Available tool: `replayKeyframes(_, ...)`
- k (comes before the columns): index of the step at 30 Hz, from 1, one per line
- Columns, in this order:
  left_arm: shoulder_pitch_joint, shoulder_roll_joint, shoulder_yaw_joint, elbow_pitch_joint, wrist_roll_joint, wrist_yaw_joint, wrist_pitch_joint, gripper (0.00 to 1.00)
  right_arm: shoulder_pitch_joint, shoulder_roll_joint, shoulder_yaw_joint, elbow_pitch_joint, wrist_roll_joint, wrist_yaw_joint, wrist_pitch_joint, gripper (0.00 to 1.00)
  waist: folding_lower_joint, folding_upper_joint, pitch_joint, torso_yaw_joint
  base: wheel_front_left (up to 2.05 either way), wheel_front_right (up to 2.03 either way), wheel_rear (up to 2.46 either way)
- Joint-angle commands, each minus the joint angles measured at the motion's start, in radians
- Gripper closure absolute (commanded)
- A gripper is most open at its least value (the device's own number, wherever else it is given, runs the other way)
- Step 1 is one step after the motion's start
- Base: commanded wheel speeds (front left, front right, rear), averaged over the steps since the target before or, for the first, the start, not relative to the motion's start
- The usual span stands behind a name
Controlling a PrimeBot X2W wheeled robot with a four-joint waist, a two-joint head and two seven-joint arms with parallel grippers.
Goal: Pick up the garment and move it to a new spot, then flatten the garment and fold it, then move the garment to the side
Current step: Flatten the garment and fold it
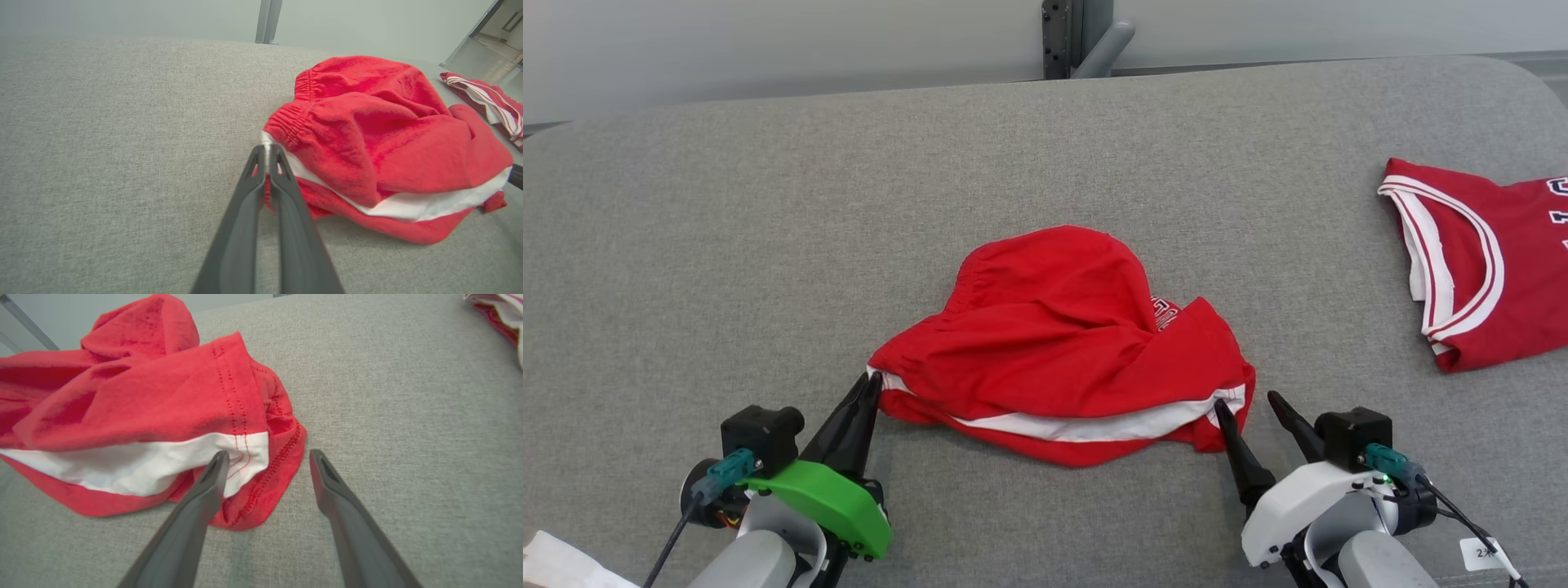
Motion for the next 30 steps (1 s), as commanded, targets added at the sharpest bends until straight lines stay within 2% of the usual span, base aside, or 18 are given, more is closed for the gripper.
replayKeyframes(1,0.016,0.001,0.009,0.004,0.005,0.0,-0.004,1.0,-0.023,-0.002,0.012,0.021,0.011,-0.001,-0.011,0.0,0.0,0.0024,0.005,0.0,0.0,0.0,0.0)
replayKeyframes(9,0.018,-0.004,0.028,0.01,0.016,-0.009,-0.005,1.0,-0.082,-0.009,0.085,0.1,0.042,-0.001,-0.041,0.0,0.0,0.0024,0.013,-0.002,0.0,0.0,0.0)
replayKeyframes(10,0.019,-0.005,0.03,0.01,0.018,-0.01,-0.005,1.0,-0.089,-0.01,0.096,0.108,0.049,-0.001,-0.045,0.04,0.0,0.0024,0.013,-0.002,0.0,0.0,0.0)
replayKeyframes(13,0.022,-0.006,0.038,0.012,0.022,-0.011,-0.006,1.0,-0.105,-0.015,0.127,0.125,0.067,-0.001,-0.057,0.25,0.0,0.0024,0.014,-0.005,0.0,0.0,0.0)
replayKeyframes(14,0.024,-0.006,0.04,0.012,0.023,-0.012,-0.006,1.0,-0.11,-0.017,0.136,0.129,0.07,-0.001,-0.063,0.35,0.0,0.0024,0.015,-0.006,0.0,0.0,0.0)
replayKeyframes(15,0.024,-0.006,0.042,0.012,0.024,-0.013,-0.005,1.0,-0.114,-0.019,0.143,0.132,0.072,-0.001,-0.066,0.5,0.0,0.0024,0.015,-0.006,0.0,0.0,0.0)
replayKeyframes(17,0.025,-0.006,0.046,0.013,0.026,-0.014,-0.006,1.0,-0.118,-0.02,0.158,0.132,0.079,-0.001,-0.075,0.61,0.0,0.0024,0.014,-0.006,0.0,0.0,0.0)
replayKeyframes(21,0.029,-0.007,0.053,0.015,0.03,-0.014,-0.006,1.0,-0.109,-0.023,0.175,0.116,0.092,-0.001,-0.088,0.75,0.0,0.0024,0.012,-0.008,0.0,0.0,0.0)
replayKeyframes(25,0.036,-0.01,0.061,0.015,0.032,-0.014,-0.006,1.0,-0.099,-0.03,0.182,0.097,0.103,-0.001,-0.097,1.0,0.0,0.0024,0.007,-0.012,0.0,0.0,0.0)
replayKeyframes(30,0.049,-0.022,0.102,-0.008,0.027,-0.015,-0.005,1.0,-0.074,-0.042,0.166,0.027,0.112,-0.001,-0.109,1.0,0.0,0.0024,-0.002,-0.015,0.0,0.0,0.0)
